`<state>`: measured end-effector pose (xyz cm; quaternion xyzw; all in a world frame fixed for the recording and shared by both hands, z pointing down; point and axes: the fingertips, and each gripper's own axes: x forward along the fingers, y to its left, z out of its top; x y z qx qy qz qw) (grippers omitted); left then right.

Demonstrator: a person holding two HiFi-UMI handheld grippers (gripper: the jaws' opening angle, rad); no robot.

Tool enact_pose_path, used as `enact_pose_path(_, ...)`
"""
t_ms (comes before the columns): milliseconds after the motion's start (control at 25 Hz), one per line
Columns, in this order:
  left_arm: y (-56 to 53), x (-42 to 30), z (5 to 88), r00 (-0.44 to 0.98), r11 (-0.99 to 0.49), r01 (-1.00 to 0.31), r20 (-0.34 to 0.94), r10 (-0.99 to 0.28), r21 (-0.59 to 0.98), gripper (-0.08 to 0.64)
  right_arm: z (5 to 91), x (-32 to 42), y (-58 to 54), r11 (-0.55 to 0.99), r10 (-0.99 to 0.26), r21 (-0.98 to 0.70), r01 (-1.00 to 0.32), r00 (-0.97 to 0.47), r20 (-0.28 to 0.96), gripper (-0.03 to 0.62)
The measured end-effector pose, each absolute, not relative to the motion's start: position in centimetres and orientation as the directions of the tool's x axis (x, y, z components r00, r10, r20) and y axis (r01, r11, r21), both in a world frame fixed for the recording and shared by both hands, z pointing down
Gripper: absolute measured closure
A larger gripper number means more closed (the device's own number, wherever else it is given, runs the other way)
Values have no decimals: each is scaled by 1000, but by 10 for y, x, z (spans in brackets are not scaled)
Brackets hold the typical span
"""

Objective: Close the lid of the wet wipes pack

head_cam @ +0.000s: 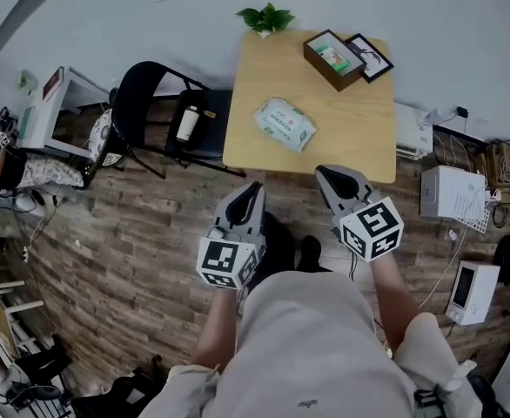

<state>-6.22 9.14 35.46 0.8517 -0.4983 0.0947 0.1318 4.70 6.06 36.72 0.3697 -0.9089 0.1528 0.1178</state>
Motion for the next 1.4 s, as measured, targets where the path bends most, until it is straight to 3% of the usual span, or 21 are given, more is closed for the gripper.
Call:
enact_pose_path(520,110,-65,323,480,-466,-877,240,-844,116,549,324,41,88,717,-639,-157,-679,-731,240,594)
enact_pose_path(1400,111,-57,306,483,-470,-876,204,-852,112,549,316,44,94,733,-635,-115,-670,-735,236,594)
